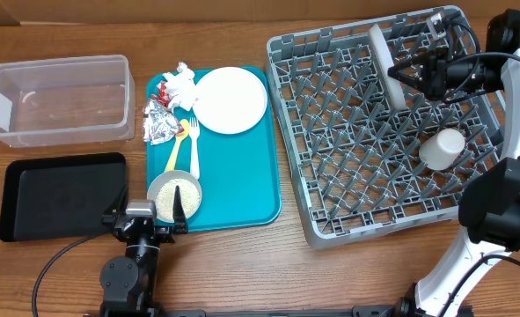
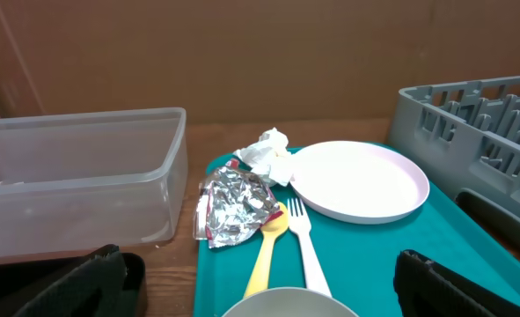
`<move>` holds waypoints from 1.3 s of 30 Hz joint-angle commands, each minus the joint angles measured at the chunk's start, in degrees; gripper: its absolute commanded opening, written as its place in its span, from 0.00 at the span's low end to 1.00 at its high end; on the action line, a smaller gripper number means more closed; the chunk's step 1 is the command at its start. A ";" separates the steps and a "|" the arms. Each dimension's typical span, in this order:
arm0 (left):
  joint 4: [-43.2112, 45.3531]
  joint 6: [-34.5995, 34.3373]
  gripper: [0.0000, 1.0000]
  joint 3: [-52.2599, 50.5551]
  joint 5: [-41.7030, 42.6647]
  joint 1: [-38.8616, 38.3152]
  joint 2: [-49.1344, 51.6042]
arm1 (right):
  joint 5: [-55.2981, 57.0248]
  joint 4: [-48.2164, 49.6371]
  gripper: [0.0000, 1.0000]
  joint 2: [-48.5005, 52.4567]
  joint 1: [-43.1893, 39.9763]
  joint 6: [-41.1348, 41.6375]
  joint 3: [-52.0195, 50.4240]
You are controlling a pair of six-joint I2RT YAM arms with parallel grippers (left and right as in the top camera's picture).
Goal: Sort waste into correct bins and load items into the dishwasher rack
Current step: 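Carry the grey bowl to the rack's back and stand it upright, then move the right gripper to the white plate and grasp its edge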
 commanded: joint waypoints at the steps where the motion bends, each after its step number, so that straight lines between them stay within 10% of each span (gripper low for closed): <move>1: 0.13 0.50 1.00 -0.20 0.26 0.17 -0.44 | 0.20 1.53 0.04 0.09 0.11 1.31 -0.50; 12: 0.11 0.52 1.00 -0.20 0.26 0.17 -0.44 | 0.44 3.23 0.04 0.09 0.11 2.25 -3.32; 16: 0.11 0.50 1.00 -0.20 0.26 0.17 -0.44 | 0.35 4.04 0.46 0.09 0.04 4.35 -3.32; 33: 0.13 0.52 1.00 -0.20 0.26 0.17 -0.44 | -1.09 -3.41 0.43 -6.71 6.60 6.47 4.26; 39: 0.11 0.50 1.00 -0.20 0.26 0.17 -0.44 | 13.00 5.27 0.46 -9.35 18.56 26.75 4.26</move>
